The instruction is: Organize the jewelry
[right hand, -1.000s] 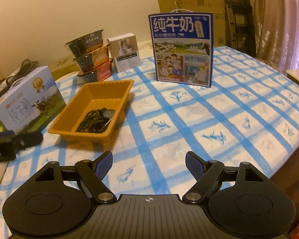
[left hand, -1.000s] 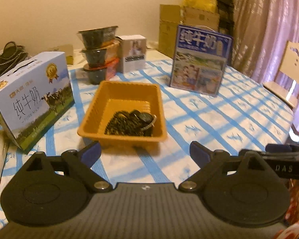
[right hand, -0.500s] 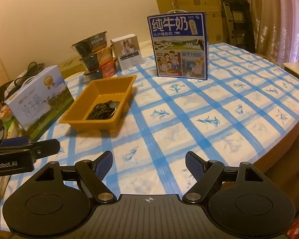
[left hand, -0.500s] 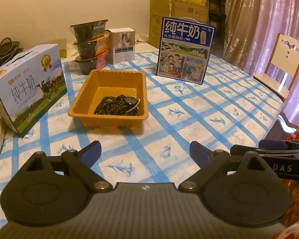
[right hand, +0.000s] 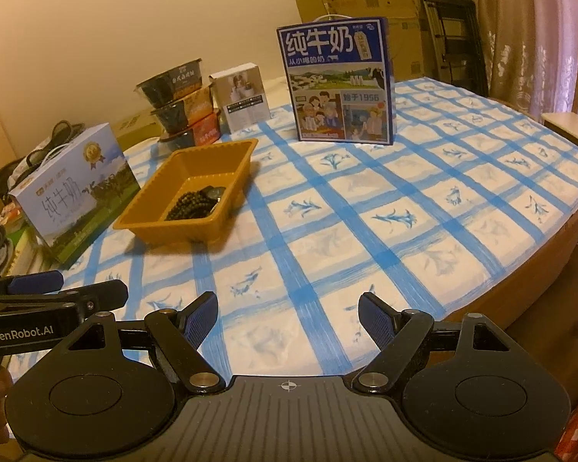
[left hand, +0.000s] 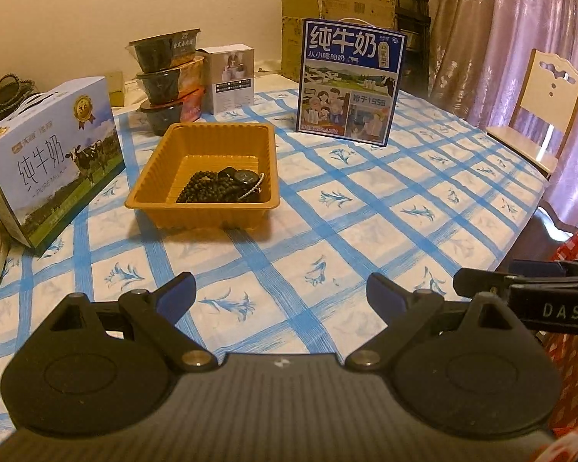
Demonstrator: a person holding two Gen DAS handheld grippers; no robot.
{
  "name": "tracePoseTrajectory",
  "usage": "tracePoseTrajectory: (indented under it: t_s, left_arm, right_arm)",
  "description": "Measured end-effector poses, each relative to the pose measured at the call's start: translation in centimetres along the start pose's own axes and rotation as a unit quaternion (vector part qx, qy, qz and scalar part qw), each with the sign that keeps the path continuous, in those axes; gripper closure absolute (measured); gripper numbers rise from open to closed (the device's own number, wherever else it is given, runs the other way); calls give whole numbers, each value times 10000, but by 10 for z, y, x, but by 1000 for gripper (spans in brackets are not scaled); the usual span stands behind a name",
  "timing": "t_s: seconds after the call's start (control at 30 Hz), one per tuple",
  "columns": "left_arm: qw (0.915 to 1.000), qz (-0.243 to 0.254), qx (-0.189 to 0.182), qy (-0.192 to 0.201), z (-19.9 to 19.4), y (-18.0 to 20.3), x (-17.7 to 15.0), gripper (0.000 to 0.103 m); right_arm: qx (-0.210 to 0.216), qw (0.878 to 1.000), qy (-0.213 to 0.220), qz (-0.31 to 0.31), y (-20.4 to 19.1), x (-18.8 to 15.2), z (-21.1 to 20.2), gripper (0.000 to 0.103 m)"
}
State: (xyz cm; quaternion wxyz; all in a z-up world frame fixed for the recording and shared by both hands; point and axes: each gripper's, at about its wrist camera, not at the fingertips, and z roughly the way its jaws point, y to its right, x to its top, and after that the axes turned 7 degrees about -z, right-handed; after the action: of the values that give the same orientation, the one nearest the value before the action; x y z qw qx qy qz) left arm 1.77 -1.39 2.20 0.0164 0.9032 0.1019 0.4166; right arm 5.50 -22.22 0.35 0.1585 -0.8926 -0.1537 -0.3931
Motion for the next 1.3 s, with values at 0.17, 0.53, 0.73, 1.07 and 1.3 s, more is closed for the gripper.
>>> tracePoseTrajectory:
  t_s: [0.17,0.53,0.73,1.07,1.3]
  left_arm:
    - [10000,28,-31,-8,2,3,0,8]
    - [10000,44,-64,-14,4,6,1,8]
    - [10000,47,-64,-16,5,7,2,8]
    - [10000,42,-68,-16,5,7,2,8]
    - [10000,43,-64,-14,6,8,3,8]
  right_arm:
    - [-15,10000,8,7,1,-1,0,23]
    - [-54,10000,25,32,6,2,-1,23]
    - [-59,10000,30,35,6,4,-1,23]
    - [-69,10000,28,28,6,4,0,23]
    - [-71,10000,27,33,6,5,0,23]
